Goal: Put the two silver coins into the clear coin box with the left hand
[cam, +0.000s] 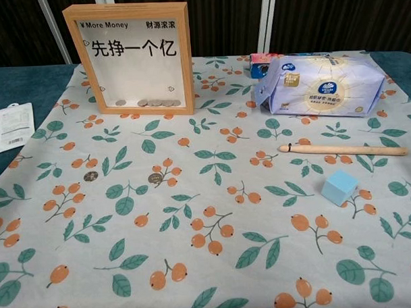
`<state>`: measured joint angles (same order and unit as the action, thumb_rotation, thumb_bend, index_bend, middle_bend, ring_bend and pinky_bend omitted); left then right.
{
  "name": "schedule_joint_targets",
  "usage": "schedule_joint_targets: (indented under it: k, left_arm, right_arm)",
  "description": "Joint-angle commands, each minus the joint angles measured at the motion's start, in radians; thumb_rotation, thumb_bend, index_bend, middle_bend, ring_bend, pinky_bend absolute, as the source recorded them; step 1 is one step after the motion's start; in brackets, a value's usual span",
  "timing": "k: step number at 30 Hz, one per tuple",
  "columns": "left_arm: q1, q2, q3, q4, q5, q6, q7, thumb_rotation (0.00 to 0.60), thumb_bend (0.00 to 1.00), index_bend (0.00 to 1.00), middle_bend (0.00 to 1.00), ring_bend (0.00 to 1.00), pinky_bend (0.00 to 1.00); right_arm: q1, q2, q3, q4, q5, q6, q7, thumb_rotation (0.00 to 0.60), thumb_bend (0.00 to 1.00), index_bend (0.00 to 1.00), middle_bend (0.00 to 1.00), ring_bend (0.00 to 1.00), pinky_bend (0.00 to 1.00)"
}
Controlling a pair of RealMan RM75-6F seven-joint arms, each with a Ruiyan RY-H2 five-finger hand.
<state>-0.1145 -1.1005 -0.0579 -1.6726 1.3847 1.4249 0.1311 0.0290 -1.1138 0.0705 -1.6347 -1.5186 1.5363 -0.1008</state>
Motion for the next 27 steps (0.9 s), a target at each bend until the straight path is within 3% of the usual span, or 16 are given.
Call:
schedule_joint_targets:
  k: [1, 19, 27]
  left_arm:
    - [0.0, 0.0, 0.001, 0.0, 0.001, 0.0, 0.001, 0.6, 0.16, 0.03, 0.0, 0.0, 0.0]
    - [-0.009, 0.009, -0.006, 0.002, -0.018, -0.025, -0.008, 0.6, 0.16, 0.03, 0.0, 0.0, 0.0]
    - [-0.123, 0.078, -0.012, -0.067, 0.042, -0.184, -0.014, 0.6, 0.16, 0.03, 0.0, 0.0, 0.0]
  right_arm:
    - [-0.001, 0.002, 0.0, -0.012, 0.017, -0.008, 0.003, 0.6, 0.37, 0.12, 0.08, 0.03, 0.0]
    - [-0.009, 0.015, 0.008, -0.043, 0.055, -0.013, 0.019, 0.6, 0.37, 0.12, 0.08, 0.03, 0.0]
    - [-0.013, 0.014, 0.014, -0.054, 0.07, -0.01, 0.03, 0.6, 0.37, 0.12, 0.08, 0.03, 0.0]
